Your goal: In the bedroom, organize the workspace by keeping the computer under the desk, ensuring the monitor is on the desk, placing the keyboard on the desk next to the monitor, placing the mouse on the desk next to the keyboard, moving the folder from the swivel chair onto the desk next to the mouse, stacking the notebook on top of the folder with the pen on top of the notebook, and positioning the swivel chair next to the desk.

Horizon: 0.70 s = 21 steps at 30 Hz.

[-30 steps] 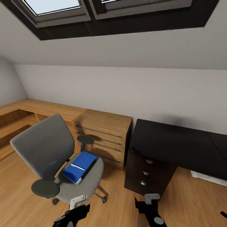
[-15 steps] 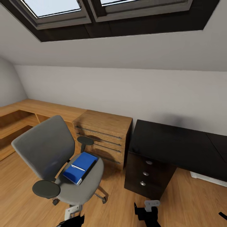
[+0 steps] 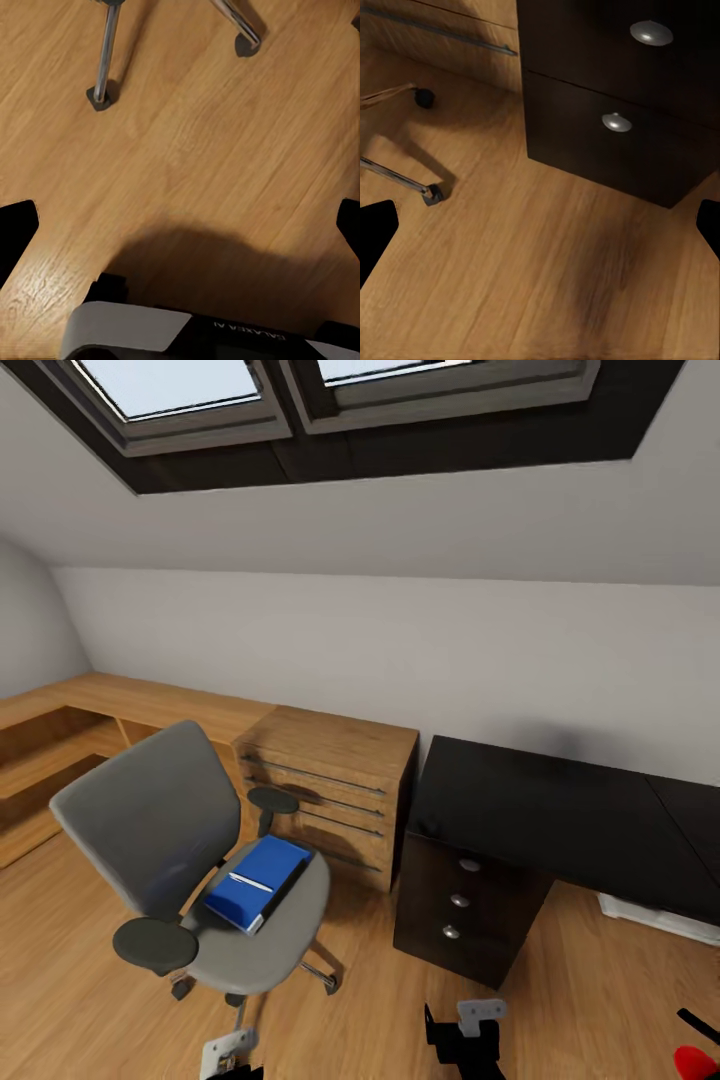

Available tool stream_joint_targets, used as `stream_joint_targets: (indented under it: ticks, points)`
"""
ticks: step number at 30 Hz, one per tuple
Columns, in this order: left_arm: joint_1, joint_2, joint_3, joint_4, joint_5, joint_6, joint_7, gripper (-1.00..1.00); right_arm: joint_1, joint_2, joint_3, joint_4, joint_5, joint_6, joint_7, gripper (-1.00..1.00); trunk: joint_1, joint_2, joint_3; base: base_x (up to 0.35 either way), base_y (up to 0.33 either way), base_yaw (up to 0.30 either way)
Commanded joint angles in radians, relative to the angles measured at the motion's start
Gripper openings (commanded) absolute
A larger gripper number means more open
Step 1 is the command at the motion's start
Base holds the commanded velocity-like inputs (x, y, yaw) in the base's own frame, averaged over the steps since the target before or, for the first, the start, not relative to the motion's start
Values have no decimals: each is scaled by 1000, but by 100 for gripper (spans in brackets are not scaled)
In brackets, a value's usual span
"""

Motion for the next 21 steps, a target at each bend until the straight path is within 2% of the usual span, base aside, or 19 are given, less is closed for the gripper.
stream_joint_targets:
  ticks: [1, 13, 21]
  points:
    - [0, 1, -3, -1, 11, -2, 9, 100, -1, 0, -3, 3, 10, -3, -4, 100, 0, -1, -1, -290, 0, 0]
    - [0, 18, -4, 59, 10, -123, 14, 100, -1, -2, -4, 36, 8, -11, -3, 100, 0, -1, -1, -322, 0, 0]
    - [0, 20, -3, 85, 9, -141, 17, 100, -1, -2, -2, 102, 8, -11, -3, 100, 0, -1, -1, -335, 0, 0]
